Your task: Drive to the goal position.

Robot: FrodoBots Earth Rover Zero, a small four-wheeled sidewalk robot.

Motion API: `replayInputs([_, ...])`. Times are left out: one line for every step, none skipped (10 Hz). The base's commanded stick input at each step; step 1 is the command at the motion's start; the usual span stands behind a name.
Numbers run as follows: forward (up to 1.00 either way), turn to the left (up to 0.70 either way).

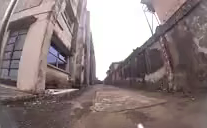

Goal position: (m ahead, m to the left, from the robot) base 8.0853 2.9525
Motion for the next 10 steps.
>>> replayInputs([0.82,0.0])
replayInputs([0.82,0.0])
replayInputs([0.82,0.0])
replayInputs([0.82,0.0])
replayInputs([0.82,0.0])
replayInputs([0.82,0.0])
replayInputs([0.82,0.0])
replayInputs([0.82,0.0])
replayInputs([0.82,0.0])
replayInputs([0.82,0.0])
